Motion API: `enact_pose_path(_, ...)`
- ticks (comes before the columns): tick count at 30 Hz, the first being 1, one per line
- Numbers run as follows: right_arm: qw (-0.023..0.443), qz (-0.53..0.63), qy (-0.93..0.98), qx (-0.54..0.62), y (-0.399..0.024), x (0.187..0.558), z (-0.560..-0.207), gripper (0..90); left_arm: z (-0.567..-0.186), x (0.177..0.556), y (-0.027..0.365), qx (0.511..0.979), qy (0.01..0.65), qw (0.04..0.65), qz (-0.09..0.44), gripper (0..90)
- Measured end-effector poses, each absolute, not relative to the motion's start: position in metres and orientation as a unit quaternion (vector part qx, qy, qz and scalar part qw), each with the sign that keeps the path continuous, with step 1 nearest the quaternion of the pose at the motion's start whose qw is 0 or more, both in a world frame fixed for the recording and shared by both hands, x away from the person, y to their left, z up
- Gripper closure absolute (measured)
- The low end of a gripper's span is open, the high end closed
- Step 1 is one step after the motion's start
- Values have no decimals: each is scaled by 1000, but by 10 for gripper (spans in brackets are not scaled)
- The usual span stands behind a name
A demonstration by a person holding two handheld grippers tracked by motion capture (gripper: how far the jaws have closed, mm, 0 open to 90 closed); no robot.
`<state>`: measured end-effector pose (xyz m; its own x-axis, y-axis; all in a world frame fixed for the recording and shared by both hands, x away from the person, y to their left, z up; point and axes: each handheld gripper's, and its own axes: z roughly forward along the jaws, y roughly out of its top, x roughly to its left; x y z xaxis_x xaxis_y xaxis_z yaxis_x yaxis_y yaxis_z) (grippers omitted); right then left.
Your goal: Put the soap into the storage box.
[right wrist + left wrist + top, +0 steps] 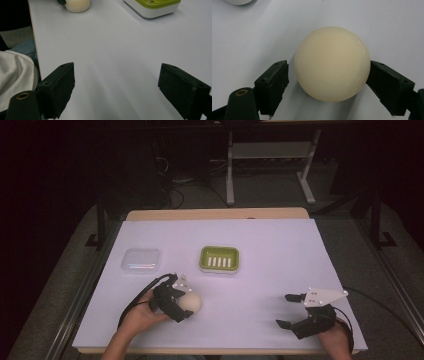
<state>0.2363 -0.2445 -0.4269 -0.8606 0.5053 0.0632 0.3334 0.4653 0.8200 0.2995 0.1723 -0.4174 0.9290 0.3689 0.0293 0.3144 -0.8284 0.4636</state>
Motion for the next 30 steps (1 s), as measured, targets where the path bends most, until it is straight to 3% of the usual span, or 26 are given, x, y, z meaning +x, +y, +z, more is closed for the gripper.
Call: enact_pose_path(30,95,457,850,246,-244,237,-426,131,-426,307,159,961,171,216,40,245)
